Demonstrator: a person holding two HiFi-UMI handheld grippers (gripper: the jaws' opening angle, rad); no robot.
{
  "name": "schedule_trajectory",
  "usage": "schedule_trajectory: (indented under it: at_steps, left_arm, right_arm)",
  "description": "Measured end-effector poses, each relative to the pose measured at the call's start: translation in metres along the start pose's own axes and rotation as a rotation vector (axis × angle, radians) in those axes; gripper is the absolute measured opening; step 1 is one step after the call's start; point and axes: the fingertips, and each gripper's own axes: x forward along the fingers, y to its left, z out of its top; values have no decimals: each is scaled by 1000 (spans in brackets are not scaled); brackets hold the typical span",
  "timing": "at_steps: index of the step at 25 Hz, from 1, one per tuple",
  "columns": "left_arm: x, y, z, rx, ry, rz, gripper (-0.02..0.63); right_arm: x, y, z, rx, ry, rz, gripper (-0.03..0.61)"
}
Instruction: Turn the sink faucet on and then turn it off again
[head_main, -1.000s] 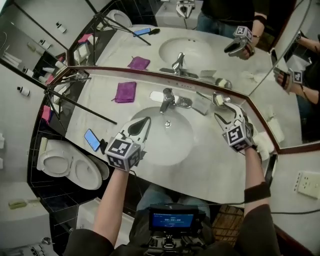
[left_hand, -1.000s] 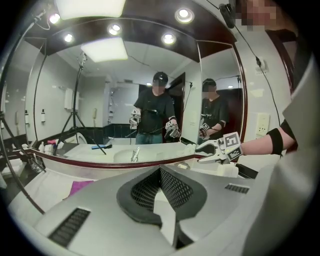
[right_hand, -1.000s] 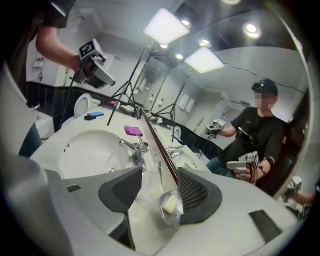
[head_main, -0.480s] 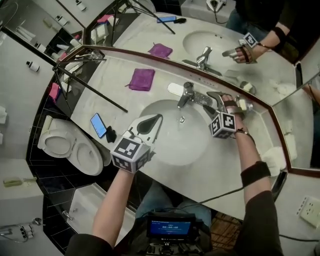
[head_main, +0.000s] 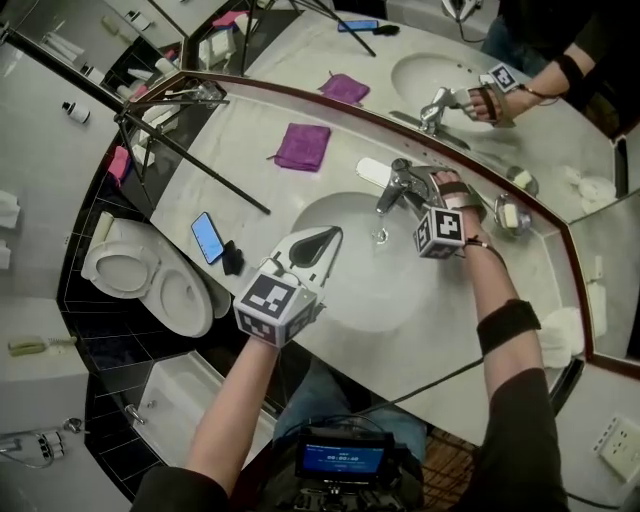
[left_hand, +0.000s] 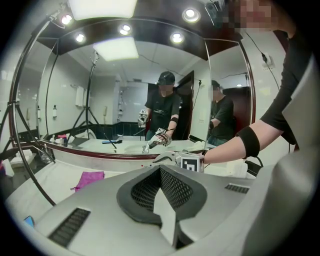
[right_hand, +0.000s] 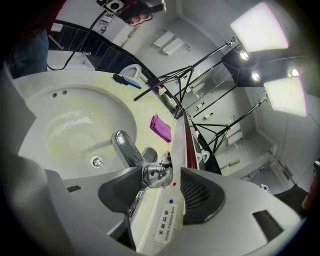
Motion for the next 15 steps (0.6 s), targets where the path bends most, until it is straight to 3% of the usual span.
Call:
schedule_trajectory:
  at_steps: [2, 6, 15]
  left_arm:
    - [-1, 3, 2, 1, 1, 3, 2]
    - [-1, 5, 1, 5, 5, 0, 2]
    - [11, 6, -9, -3, 28, -12, 2]
  right_arm:
    - [9, -1, 2, -29, -5, 0, 223]
    - [15, -5, 7, -115, -20, -42, 112]
    - [15, -4, 11, -165, -38, -89, 112]
